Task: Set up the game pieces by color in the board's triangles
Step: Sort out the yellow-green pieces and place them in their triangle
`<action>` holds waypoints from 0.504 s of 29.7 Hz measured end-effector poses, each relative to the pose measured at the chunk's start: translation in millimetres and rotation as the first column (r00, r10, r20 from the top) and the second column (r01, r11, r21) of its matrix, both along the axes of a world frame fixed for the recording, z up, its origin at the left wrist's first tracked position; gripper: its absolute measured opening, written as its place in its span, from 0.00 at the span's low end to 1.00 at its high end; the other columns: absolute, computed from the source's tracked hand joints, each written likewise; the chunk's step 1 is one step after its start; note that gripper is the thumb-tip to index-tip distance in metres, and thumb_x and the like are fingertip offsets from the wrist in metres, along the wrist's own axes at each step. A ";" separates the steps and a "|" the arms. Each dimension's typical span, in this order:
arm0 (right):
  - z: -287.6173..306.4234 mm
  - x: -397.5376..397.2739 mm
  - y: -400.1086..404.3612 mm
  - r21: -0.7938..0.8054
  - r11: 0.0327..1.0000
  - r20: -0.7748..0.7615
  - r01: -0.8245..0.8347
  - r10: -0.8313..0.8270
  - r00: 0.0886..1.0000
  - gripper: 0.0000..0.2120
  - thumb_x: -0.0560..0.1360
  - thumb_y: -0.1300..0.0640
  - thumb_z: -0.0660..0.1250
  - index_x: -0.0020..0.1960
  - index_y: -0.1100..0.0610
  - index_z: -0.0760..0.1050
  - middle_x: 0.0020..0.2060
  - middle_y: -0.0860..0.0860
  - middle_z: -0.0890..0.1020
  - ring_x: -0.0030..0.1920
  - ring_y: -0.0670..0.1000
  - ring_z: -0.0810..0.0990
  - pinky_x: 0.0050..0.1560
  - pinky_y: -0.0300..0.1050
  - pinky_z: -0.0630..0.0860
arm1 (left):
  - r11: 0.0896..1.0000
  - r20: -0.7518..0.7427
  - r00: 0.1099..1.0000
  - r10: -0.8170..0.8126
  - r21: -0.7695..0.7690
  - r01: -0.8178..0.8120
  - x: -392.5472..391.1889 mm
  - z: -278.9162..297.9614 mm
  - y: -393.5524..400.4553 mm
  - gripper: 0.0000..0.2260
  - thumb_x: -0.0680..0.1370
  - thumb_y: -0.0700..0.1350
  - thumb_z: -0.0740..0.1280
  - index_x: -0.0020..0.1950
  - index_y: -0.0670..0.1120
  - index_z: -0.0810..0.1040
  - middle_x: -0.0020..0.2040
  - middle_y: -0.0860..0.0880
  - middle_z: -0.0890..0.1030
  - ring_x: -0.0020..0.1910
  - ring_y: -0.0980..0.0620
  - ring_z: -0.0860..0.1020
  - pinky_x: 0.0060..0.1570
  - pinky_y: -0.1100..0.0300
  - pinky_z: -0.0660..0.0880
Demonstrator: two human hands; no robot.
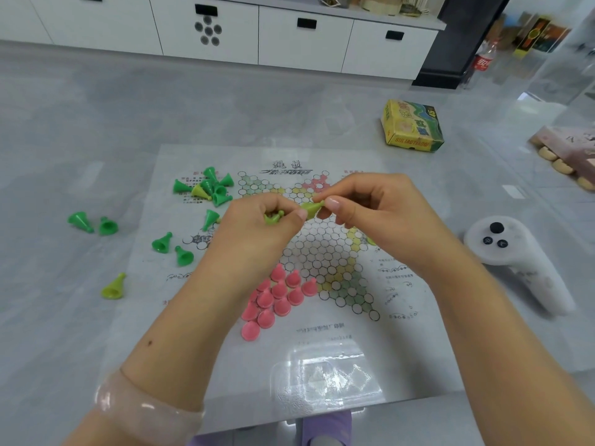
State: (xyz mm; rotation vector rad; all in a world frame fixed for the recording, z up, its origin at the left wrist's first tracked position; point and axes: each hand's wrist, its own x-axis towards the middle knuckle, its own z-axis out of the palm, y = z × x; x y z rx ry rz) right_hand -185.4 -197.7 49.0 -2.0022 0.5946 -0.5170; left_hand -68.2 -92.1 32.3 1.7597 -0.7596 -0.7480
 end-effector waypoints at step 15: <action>-28.3 -20.9 -37.2 -0.421 0.880 -0.376 0.220 -0.390 0.841 0.04 0.74 0.56 0.66 0.42 0.54 0.80 0.33 0.42 0.73 0.33 0.41 0.69 0.31 0.25 0.64 | 0.998 -0.080 0.997 0.019 0.057 -0.014 1.3 3.8 -2.2 0.08 0.74 0.37 0.59 0.39 0.49 0.72 0.29 0.52 0.72 0.27 0.56 0.66 0.29 0.61 0.61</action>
